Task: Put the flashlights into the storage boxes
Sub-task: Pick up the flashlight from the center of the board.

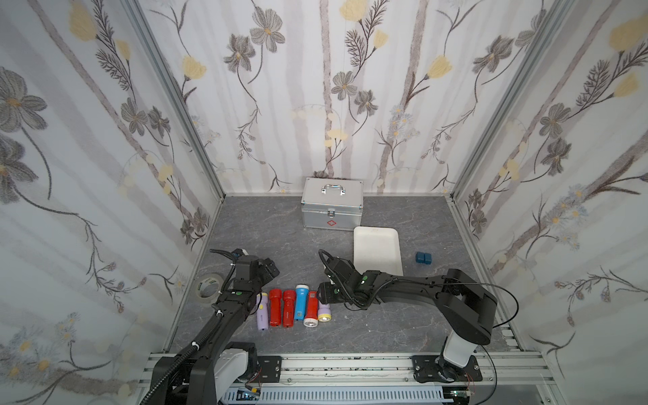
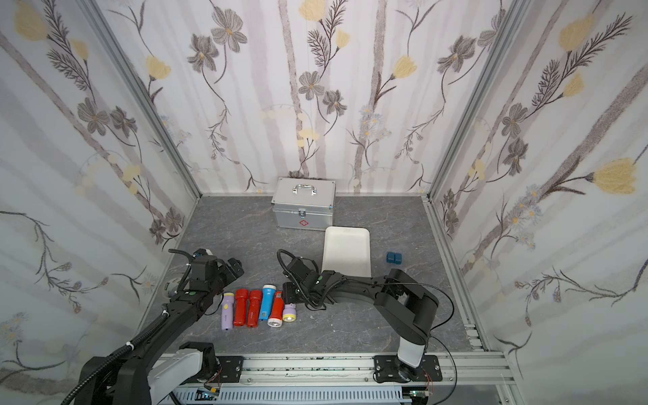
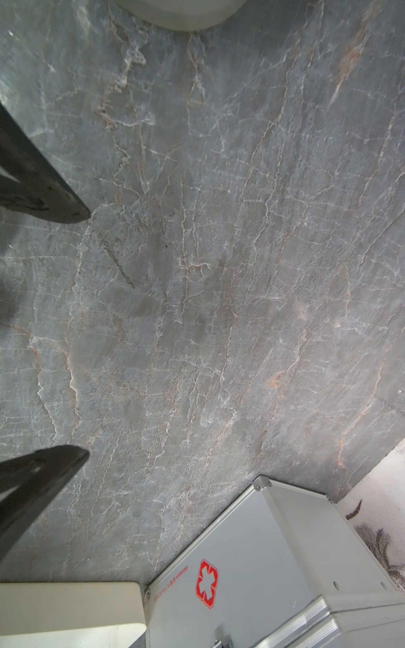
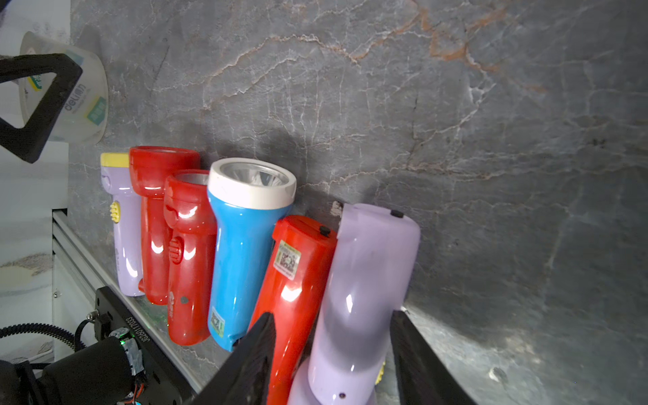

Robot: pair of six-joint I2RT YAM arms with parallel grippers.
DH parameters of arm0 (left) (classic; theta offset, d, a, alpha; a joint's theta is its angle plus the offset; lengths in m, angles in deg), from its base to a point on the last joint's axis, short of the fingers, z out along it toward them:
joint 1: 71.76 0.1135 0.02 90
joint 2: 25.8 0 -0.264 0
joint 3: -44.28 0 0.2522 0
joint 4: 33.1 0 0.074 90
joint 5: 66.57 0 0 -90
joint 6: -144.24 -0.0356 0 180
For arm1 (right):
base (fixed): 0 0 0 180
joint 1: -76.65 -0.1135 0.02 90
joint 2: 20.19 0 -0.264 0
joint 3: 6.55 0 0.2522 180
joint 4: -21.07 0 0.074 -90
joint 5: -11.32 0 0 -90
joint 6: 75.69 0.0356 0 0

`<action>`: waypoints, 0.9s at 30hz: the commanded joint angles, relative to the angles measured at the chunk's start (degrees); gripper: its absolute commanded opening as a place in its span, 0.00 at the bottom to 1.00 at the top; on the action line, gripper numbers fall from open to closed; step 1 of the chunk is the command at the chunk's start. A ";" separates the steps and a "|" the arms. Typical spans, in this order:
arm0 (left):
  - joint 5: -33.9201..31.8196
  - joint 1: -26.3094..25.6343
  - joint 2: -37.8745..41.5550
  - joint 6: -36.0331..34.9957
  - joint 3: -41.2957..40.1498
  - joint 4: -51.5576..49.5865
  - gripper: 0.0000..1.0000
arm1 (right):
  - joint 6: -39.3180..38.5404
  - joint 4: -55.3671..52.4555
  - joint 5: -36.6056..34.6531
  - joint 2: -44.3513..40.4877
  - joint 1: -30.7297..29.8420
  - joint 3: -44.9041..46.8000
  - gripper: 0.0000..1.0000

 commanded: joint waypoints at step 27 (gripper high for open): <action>-1.37 0.01 0.75 0.34 -0.04 1.15 1.00 | 1.84 -10.10 -9.50 8.73 -1.47 -7.13 0.45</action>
